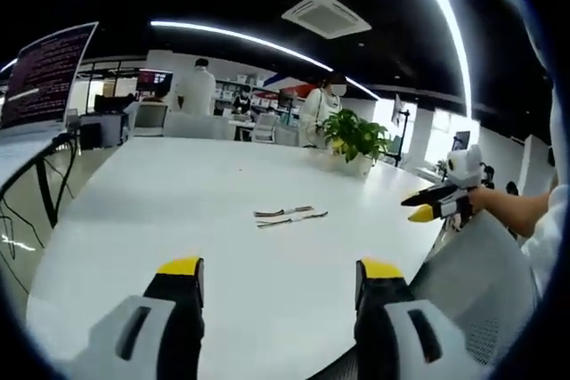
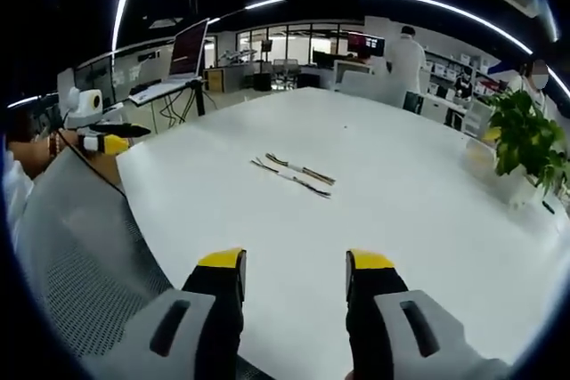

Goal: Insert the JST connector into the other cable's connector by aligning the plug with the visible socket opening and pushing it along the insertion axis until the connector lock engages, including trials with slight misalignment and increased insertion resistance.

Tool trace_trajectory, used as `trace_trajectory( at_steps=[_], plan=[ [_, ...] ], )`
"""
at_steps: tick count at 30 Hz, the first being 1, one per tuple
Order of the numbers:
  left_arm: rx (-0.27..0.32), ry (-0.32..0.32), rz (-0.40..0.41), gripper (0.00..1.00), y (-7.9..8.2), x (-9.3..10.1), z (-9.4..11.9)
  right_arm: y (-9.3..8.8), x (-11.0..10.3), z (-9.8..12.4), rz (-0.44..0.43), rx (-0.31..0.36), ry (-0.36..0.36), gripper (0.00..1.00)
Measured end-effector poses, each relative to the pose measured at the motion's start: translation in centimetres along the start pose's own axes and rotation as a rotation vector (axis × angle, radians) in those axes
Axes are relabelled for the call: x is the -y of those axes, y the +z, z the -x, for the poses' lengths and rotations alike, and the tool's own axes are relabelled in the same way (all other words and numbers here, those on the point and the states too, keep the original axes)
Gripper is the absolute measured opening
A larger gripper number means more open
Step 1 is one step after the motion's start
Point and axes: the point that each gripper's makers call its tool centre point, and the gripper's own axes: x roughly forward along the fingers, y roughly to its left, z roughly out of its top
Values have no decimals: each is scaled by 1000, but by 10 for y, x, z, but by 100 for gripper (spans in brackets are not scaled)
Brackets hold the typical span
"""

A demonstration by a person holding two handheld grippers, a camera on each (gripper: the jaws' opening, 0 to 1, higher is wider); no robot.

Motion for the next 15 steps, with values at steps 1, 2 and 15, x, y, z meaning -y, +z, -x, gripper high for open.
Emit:
trace_trajectory(
  at_steps=[1,2,15],
  plan=[
    [-2,0,-1,66,0,0,0,0,0,0,0,1,2,43],
    [-7,3,-2,66,-2,0,1,-1,-1,0,-3,-2,3,43],
    [-23,0,-8,66,-5,1,2,-5,-7,-2,-4,-22,28,43]
  ],
)
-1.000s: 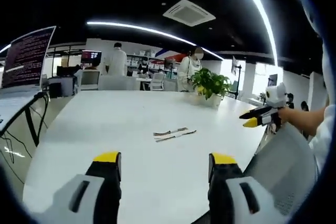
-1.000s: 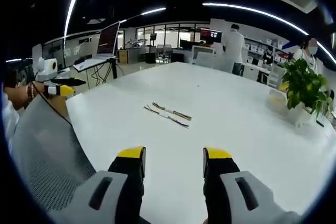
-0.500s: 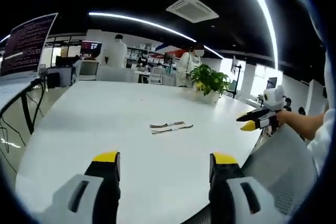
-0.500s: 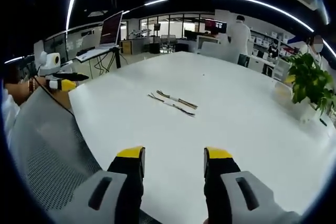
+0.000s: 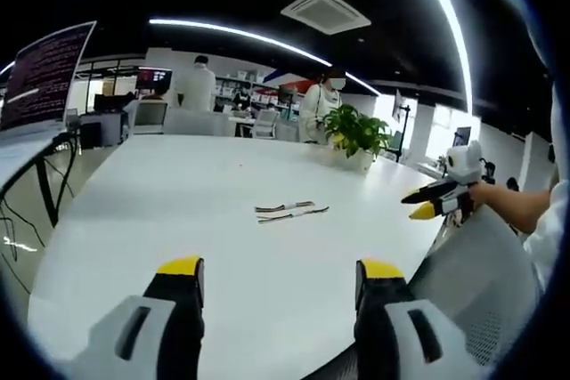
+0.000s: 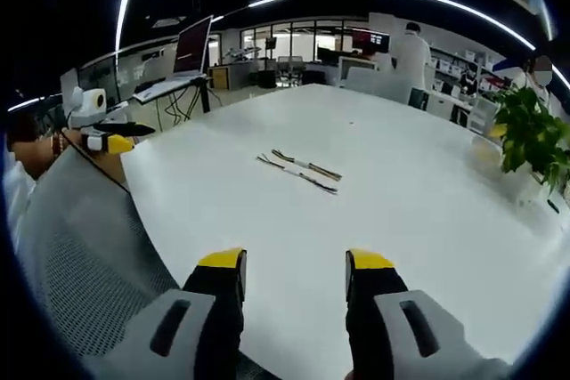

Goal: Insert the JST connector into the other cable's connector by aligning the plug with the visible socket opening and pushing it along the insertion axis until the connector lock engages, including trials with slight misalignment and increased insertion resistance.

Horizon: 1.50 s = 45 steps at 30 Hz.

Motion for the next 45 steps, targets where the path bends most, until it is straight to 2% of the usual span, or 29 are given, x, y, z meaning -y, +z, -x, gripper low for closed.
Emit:
trace_trajectory(
  at_steps=[6,15,22,27,32,45],
  plan=[
    [-24,-15,-17,68,-3,3,-1,-1,0,0,-5,-4,1,43],
    [-30,-19,-37,70,-3,4,-3,0,0,0,-18,2,8,43],
    [-30,1,-59,70,-2,2,-2,5,3,1,-109,47,22,43],
    [-4,11,-39,70,2,-1,-2,1,2,-1,-116,18,20,43],
    [-8,8,-59,70,2,0,-3,-3,0,-2,-106,-4,24,43],
    [-10,0,-65,70,2,1,-4,-5,4,-2,-115,-10,10,43]
  ],
)
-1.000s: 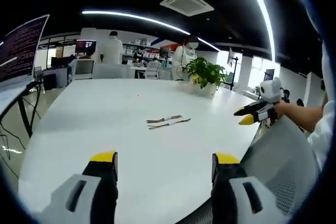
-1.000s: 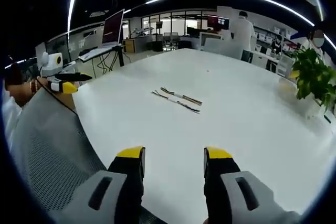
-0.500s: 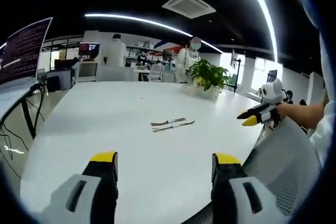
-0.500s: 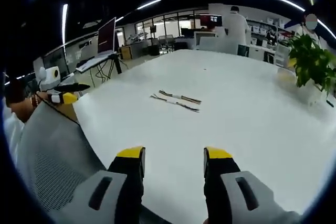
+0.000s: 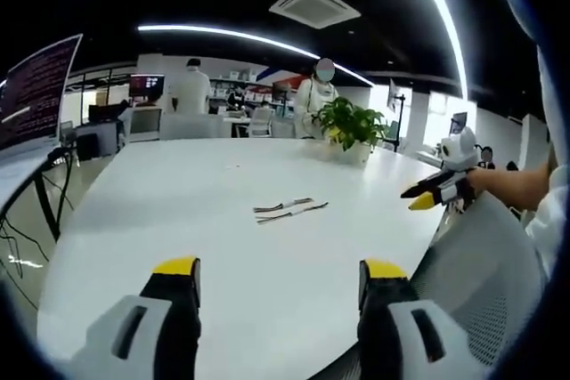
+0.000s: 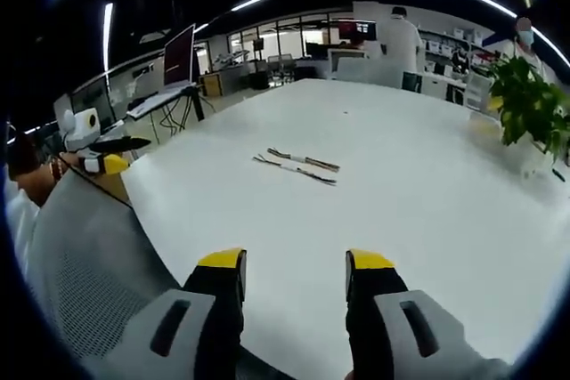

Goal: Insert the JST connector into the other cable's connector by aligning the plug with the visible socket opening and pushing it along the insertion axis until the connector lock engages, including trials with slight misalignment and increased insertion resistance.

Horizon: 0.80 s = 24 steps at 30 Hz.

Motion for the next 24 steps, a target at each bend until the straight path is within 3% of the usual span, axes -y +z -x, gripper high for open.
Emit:
trace_trajectory(
  at_steps=[24],
  plan=[
    [-19,-17,-5,71,-6,1,-2,2,4,2,-10,21,-20,43]
  ],
)
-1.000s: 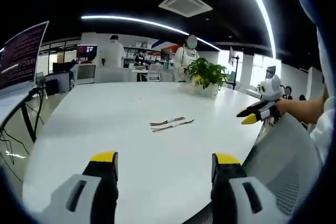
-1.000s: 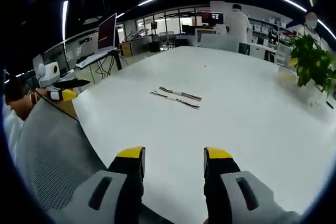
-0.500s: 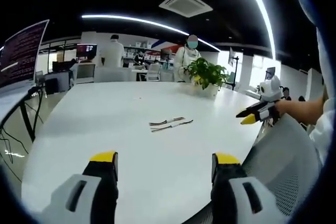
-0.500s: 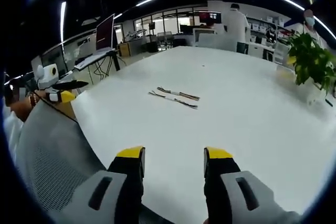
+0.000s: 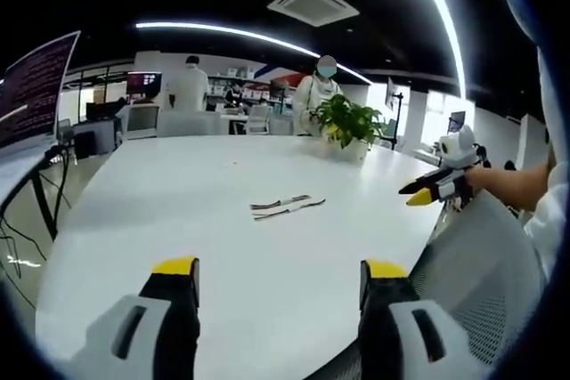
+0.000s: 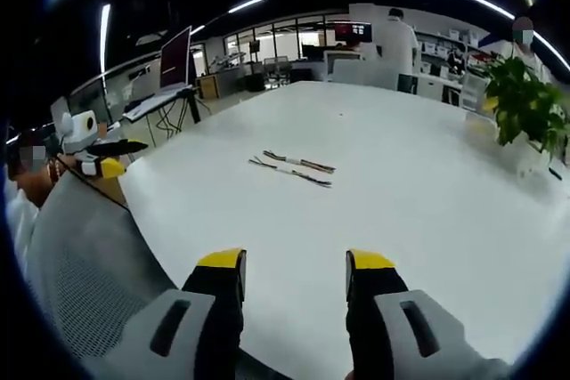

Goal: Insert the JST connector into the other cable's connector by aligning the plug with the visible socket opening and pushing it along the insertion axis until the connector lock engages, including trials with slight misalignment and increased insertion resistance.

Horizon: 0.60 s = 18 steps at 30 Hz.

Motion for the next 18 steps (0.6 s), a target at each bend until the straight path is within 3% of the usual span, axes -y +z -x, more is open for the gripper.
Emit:
trace_trajectory(
  at_steps=[18],
  plan=[
    [-37,-29,-10,71,-6,6,-2,2,3,1,6,18,-14,43]
  ],
)
